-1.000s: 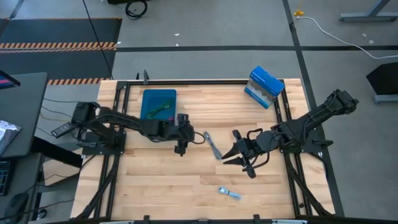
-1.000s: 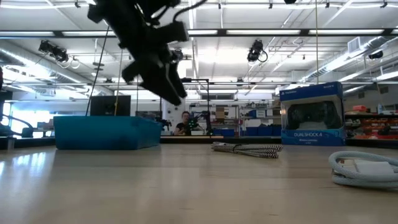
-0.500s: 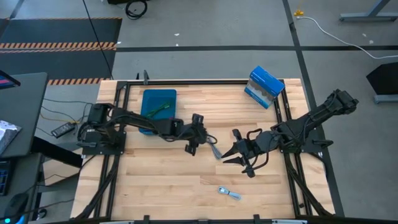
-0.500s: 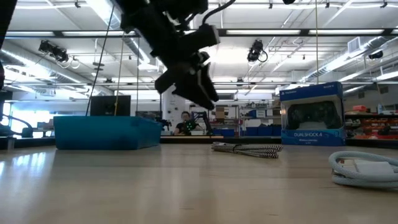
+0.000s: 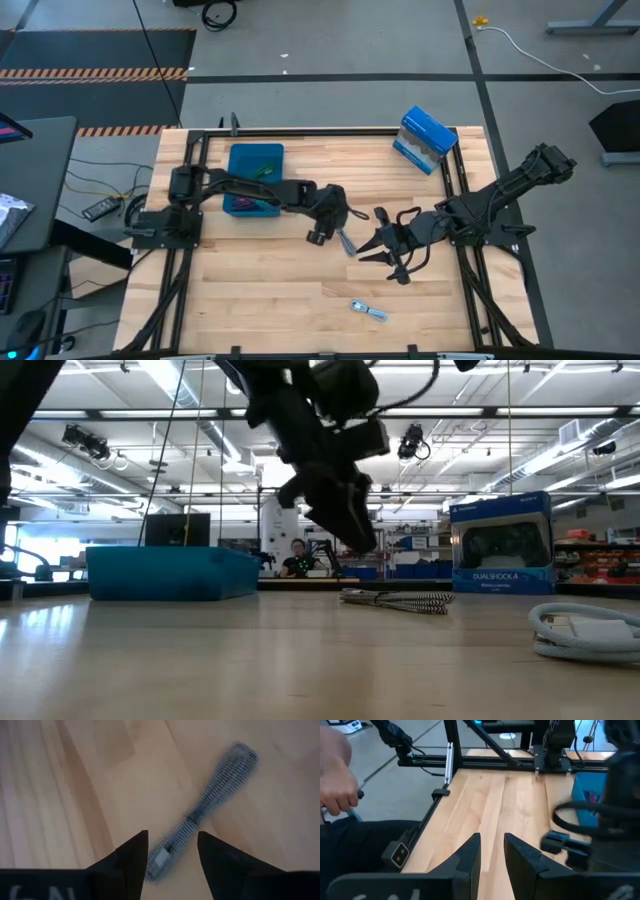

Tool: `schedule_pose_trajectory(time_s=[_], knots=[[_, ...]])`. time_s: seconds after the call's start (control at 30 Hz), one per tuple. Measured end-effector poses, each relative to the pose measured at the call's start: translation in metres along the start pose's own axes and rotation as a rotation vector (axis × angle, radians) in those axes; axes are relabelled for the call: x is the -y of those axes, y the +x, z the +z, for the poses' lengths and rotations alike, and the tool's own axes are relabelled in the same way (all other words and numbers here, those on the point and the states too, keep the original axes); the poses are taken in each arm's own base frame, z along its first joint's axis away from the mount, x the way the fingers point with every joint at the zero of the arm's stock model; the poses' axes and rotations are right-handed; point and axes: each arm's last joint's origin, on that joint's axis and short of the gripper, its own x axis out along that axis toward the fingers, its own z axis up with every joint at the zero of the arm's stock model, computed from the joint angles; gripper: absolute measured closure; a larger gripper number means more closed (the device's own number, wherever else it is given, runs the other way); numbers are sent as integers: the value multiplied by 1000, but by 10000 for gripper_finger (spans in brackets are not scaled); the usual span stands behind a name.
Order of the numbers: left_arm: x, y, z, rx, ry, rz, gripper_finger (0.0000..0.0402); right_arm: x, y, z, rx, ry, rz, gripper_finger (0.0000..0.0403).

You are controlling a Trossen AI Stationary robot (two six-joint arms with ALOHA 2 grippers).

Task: Pick and place USB-C Cables
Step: Put the black white charger cable into the blue bin

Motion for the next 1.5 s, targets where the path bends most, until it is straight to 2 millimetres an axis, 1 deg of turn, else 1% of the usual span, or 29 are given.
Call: schedule_pose_trajectory(time_s=[0.07,0.13,0.2,0.27,0.33,0.5,0.6,0.77,0.83,0.9,1.07,1.2,1.33,1.37,1.5], knots=[[-3,4,-4,-9,-7,-25,223,-1,0,-1,-6,10,3,312],[-9,11,-4,24,-16,-27,223,-1,0,-1,-14,13,5,312],[-9,15,-10,-7,-25,-65,223,-1,0,-2,-15,11,8,312],[-12,22,-12,2,-22,-67,223,-1,0,-2,-24,8,9,312],[-11,27,-19,-30,-31,-87,223,-1,-1,-2,-20,3,10,312],[-9,50,-29,-60,-49,-118,223,-1,0,-3,-30,-14,7,312],[-6,56,-30,-66,-47,-121,224,-1,0,-3,-30,-15,7,312],[-3,57,-29,-73,-45,-120,233,-1,0,-3,-32,-15,6,312],[-2,54,-27,-70,-50,-117,250,-1,0,-3,-31,-15,7,312],[-1,52,-26,-73,-53,-119,277,-1,0,-3,-31,-15,7,312],[0,49,-26,-81,-86,-124,370,-1,0,-3,-33,-19,2,312],[-1,47,-28,-111,-104,-117,374,0,-1,-5,-55,-24,-2,312],[-8,30,-32,-172,-97,-82,374,1,-1,-10,-102,-33,-12,312],[-12,23,-32,-170,-104,-70,374,1,-1,-11,-111,-34,-14,312],[-34,-20,-26,-118,-164,-9,374,1,-1,-12,-121,-37,-15,312]])
